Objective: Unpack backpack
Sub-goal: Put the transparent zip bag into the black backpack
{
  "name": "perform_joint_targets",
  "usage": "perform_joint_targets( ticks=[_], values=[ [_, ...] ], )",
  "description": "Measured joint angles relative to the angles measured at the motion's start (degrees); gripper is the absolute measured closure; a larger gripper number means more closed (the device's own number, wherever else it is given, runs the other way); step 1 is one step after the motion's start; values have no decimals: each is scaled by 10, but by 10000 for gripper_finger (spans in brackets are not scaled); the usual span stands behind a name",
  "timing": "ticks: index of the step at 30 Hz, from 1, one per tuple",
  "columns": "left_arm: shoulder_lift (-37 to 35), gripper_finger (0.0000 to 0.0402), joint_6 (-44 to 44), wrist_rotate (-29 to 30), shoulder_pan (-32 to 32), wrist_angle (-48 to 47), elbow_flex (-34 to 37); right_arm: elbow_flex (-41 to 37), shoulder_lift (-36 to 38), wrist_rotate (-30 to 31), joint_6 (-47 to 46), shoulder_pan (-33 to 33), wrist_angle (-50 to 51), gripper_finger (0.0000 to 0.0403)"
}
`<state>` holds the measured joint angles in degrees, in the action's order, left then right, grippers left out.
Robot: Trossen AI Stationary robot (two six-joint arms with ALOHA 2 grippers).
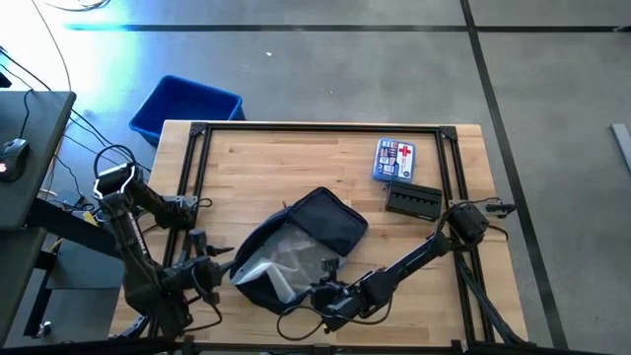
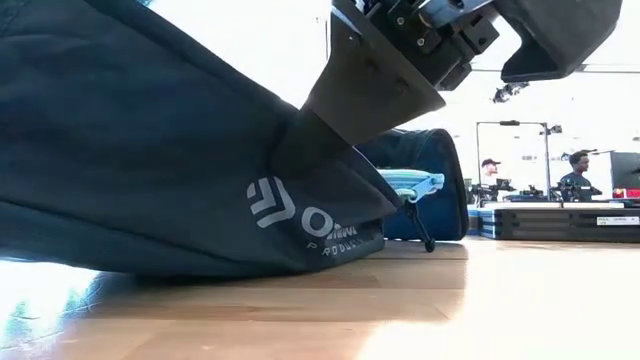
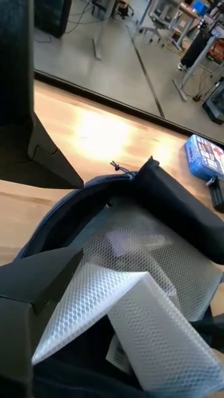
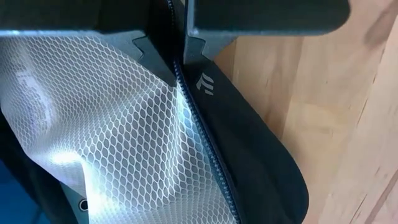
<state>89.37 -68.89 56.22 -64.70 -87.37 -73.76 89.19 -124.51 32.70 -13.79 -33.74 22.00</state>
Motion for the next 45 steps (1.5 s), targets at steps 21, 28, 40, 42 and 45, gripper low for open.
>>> perform_joint_targets(
  ticks=[21,28,40,42,45],
  values=[
    [7,317,152,56,-28,306,0,0,0,1,3,0,3,403],
    [27,362,296,43,11,427,-1,0,0,1,3,1,4,403],
    [92,401,534,-10,166,594,0,0,0,-1,-3,4,4,403],
    [94,401,550,-69,196,608,0,0,0,-1,-2,4,4,403],
    [106,401,558,-168,228,619,-1,0,0,-2,-2,4,4,403]
  ],
)
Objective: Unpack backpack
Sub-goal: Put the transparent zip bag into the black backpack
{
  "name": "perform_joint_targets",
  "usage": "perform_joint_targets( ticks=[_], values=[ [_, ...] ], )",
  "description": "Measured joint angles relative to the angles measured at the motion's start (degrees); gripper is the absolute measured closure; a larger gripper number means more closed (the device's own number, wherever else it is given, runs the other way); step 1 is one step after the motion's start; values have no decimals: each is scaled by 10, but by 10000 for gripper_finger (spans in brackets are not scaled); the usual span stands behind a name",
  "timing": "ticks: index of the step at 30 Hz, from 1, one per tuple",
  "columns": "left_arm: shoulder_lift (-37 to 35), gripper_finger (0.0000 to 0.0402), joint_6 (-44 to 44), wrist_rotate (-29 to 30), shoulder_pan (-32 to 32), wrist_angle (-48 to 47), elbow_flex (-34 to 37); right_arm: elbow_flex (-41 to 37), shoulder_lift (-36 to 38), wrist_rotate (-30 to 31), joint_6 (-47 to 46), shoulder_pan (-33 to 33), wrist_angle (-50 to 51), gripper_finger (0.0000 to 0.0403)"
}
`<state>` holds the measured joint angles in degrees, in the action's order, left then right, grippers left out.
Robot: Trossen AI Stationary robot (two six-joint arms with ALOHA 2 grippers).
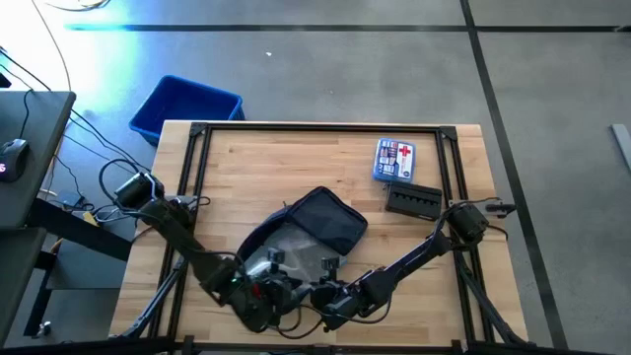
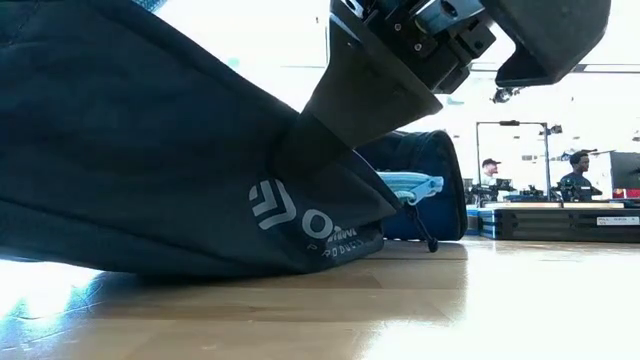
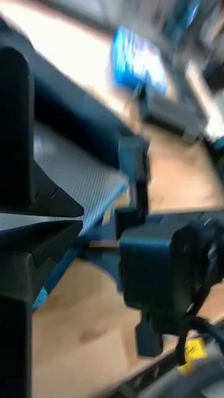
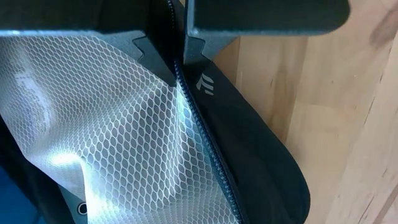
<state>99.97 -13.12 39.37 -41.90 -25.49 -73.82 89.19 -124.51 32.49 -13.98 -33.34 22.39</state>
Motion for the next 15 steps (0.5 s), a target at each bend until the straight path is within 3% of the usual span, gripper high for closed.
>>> perform_joint_targets(
  ticks=[8,12,15],
  values=[
    [96,401,-85,-174,8,-17,0,0,0,-4,9,0,1,403],
    [124,402,-102,-219,-9,-11,0,0,0,-7,10,0,0,403],
    [125,401,-112,-183,-25,-19,0,0,0,-7,10,-1,0,403]
  ],
)
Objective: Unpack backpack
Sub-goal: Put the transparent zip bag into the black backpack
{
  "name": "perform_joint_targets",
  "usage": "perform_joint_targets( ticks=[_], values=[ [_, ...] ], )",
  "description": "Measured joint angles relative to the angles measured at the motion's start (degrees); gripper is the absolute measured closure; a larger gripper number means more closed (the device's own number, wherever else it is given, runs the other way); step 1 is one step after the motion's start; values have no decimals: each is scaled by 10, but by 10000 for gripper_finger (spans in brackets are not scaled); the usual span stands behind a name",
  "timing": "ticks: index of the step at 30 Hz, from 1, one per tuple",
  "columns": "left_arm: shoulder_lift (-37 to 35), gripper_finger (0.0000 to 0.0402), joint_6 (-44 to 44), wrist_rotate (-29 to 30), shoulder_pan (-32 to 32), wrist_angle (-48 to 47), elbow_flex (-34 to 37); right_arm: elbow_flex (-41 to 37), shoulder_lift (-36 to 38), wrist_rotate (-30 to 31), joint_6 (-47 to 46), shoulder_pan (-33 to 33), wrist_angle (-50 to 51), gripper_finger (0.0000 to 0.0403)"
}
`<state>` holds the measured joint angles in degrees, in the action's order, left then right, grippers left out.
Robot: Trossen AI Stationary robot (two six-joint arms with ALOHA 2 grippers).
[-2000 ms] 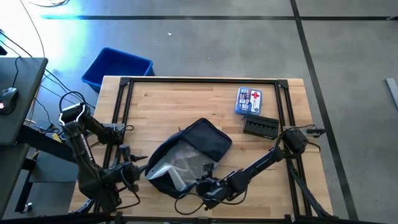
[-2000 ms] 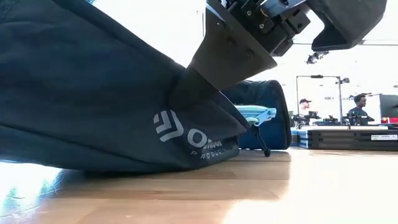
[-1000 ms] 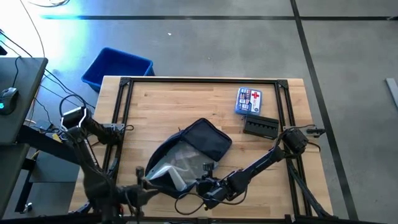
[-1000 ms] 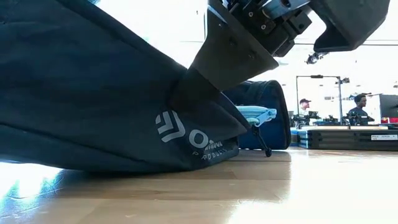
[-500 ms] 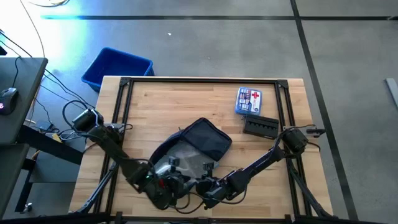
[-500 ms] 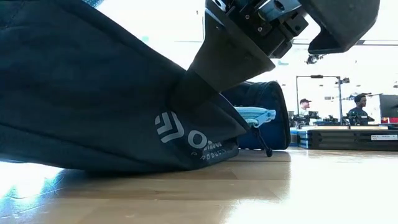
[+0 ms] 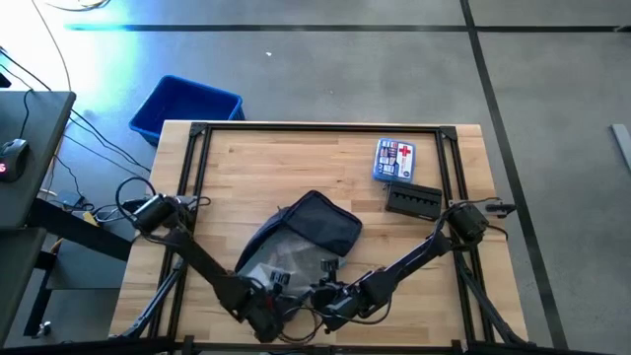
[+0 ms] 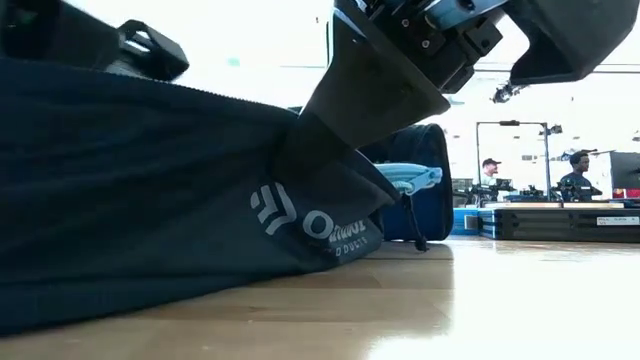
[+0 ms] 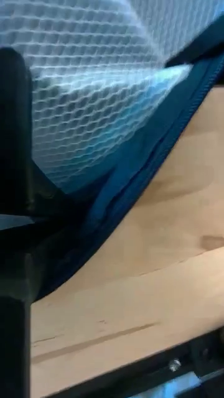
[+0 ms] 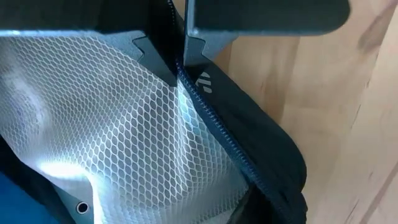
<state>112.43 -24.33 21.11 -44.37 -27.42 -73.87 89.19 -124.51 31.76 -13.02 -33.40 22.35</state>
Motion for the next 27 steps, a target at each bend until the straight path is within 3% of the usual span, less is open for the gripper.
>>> perform_joint_targets(
  ticks=[9,13,15,18,24,27],
  values=[
    [-118,401,5,172,-57,-26,-29,0,0,10,-6,0,9,403],
    [-153,401,-78,199,-87,-144,-29,0,0,12,-6,0,12,403],
    [-156,402,-148,199,-100,-232,-29,0,0,12,-7,1,12,403],
    [-153,402,-221,149,-116,-314,-21,0,0,12,-7,1,12,403],
    [-152,402,-272,102,-132,-287,70,0,0,12,-6,1,9,403],
    [-152,401,-227,114,-124,-202,116,0,0,12,0,1,7,403]
  ],
)
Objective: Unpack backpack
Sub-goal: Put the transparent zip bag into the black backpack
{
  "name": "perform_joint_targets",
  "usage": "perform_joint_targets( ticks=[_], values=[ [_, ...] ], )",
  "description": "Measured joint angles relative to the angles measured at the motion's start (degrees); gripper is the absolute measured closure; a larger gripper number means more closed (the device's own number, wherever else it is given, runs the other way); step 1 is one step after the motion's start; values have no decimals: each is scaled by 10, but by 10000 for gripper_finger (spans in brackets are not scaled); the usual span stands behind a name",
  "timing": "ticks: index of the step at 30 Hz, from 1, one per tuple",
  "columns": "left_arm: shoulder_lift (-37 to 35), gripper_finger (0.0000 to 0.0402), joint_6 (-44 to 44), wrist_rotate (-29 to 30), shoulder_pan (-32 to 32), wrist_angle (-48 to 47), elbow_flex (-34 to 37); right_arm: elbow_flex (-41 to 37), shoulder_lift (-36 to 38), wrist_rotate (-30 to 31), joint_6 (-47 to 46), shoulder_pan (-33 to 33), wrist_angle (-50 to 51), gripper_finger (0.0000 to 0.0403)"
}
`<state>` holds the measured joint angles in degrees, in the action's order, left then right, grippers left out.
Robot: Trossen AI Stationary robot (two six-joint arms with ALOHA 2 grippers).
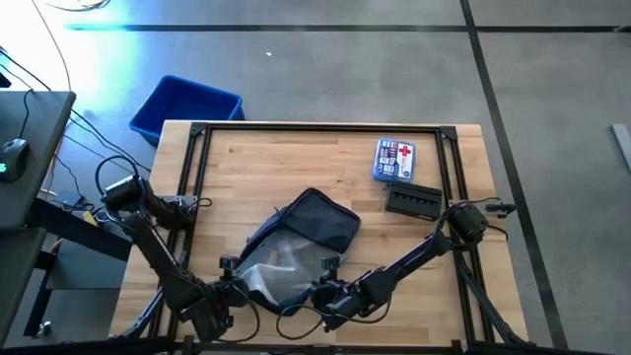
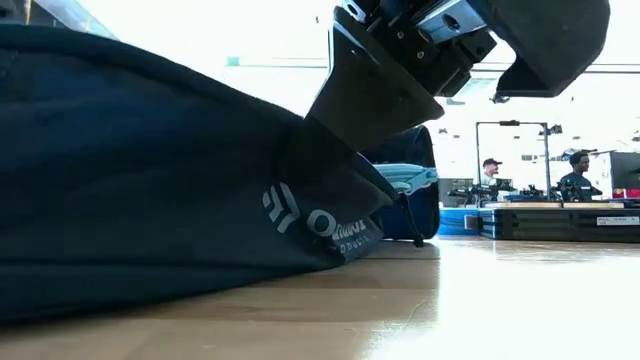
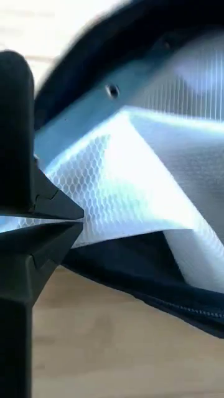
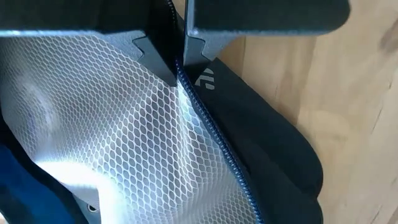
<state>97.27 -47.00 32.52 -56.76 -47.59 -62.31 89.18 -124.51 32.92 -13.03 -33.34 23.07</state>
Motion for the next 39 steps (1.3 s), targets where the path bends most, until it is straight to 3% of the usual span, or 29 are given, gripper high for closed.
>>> perform_joint_targets(
  ticks=[3,9,16,19,21,27,34,39],
  values=[
    [0,402,78,-2,27,103,26,-1,0,-5,15,0,-12,403],
    [0,401,197,-19,108,221,56,-1,0,-17,64,-5,-32,403],
    [-1,402,203,-126,146,204,64,-1,0,-3,79,-15,-35,403],
    [-1,401,183,-201,126,163,64,-1,0,-3,79,-15,-34,403],
    [-1,402,155,-218,113,118,64,-1,0,0,81,-14,-36,403],
    [-1,401,55,-189,93,3,45,0,0,3,81,-13,-34,403],
    [-1,402,16,-181,78,-192,-36,0,0,1,80,-13,-57,403],
    [-1,402,-56,-130,62,-268,-114,0,0,3,81,-7,-101,403]
  ],
)
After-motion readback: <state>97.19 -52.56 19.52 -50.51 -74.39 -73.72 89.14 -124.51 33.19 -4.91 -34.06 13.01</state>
